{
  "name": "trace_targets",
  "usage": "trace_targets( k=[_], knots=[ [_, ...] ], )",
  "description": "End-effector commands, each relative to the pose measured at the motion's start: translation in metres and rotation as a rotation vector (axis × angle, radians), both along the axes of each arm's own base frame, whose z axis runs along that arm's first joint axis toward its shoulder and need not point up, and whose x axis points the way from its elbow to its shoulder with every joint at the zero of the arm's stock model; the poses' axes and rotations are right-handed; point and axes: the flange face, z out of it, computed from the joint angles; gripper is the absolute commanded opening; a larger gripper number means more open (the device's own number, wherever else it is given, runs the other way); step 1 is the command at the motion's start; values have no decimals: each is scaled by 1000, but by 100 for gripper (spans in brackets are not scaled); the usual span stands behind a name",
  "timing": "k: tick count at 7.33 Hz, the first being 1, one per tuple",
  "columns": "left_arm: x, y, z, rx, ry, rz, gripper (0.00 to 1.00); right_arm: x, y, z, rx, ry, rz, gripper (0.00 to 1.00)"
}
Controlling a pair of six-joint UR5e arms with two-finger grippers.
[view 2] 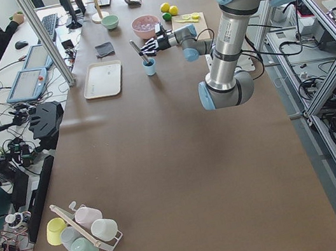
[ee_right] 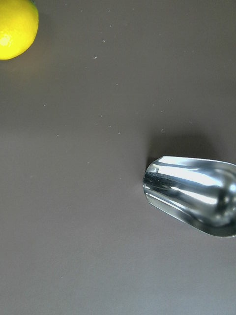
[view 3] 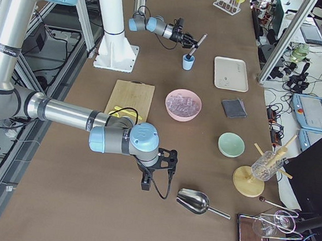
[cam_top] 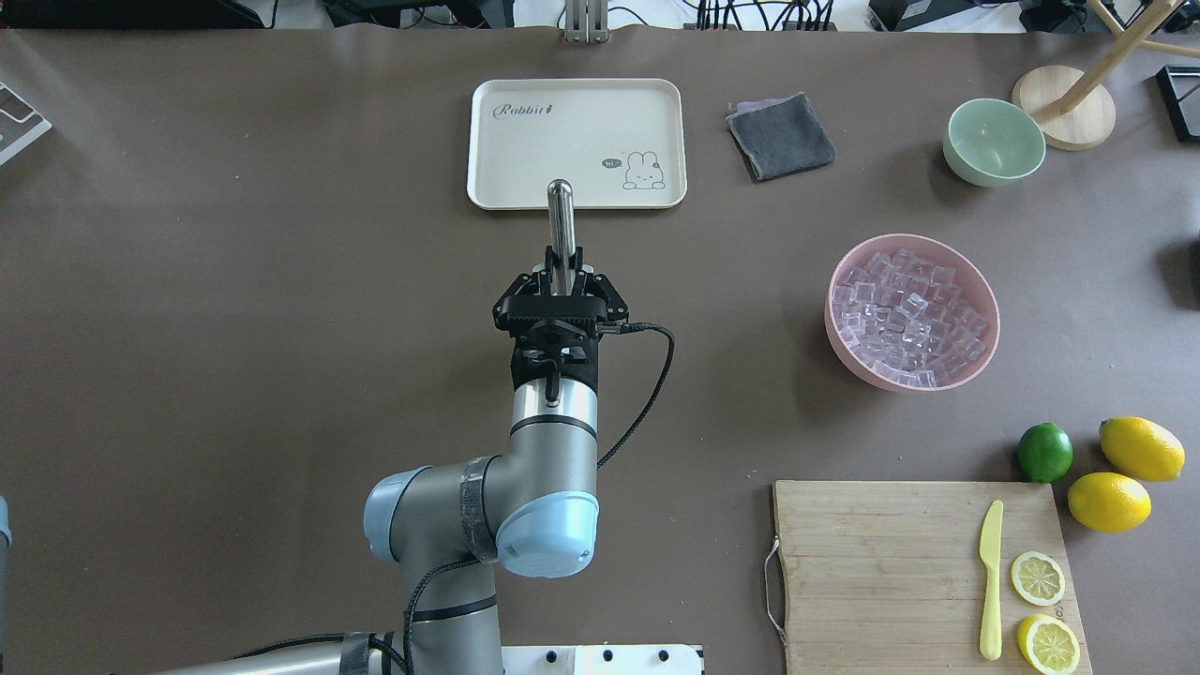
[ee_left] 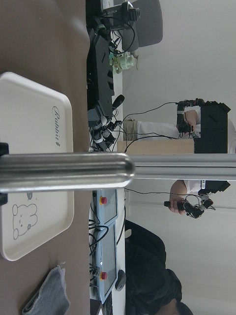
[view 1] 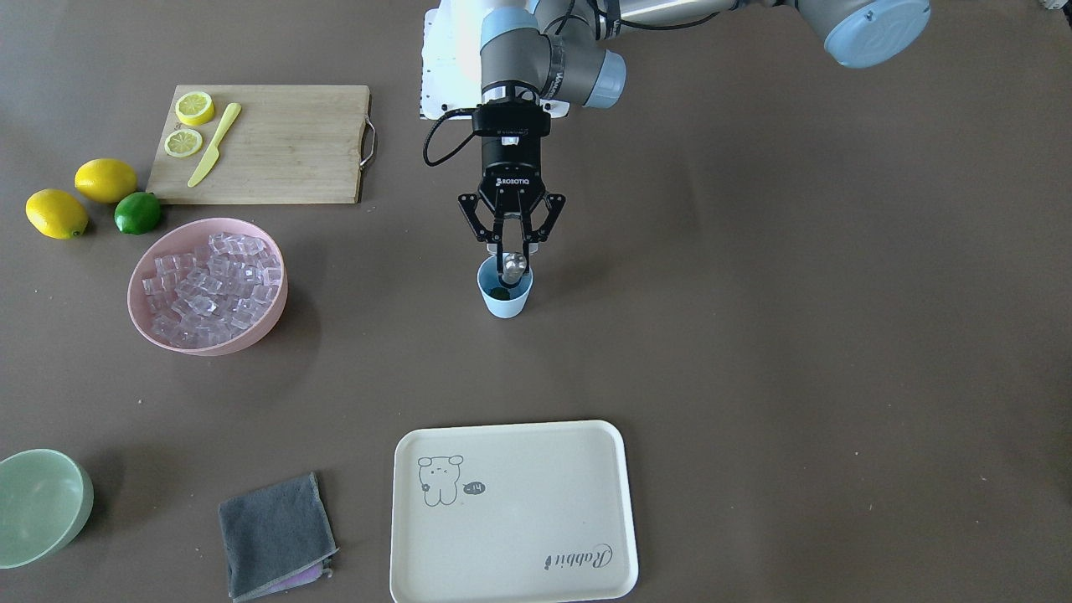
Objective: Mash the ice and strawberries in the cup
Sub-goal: 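Lower the metal rod into the cup and press down on contents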
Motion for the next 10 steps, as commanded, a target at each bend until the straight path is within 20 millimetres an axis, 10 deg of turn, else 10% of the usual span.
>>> trace_targets(
  k=[1, 2, 5, 7, 8, 10],
  knots=[
    [-30, -11, -40, 32, 18, -9, 25, 0, 0, -1, 3, 0, 0, 100],
    [-38, -12, -53, 47, 11, -7, 25, 0, 0, -1, 3, 0, 0, 100],
    [4, -15, 6, -5, -33, -15, 25, 0, -2, -2, 4, 0, 0, 100],
    [7, -9, 11, -4, -32, -6, 25, 0, -2, -1, 2, 0, 1, 100],
    [-5, -7, -9, 5, 6, -1, 25, 0, -2, -2, 3, -1, 0, 100],
    [-93, -23, -69, 36, 86, 154, 25, 0, -1, 1, -5, 0, 0, 100]
  ],
)
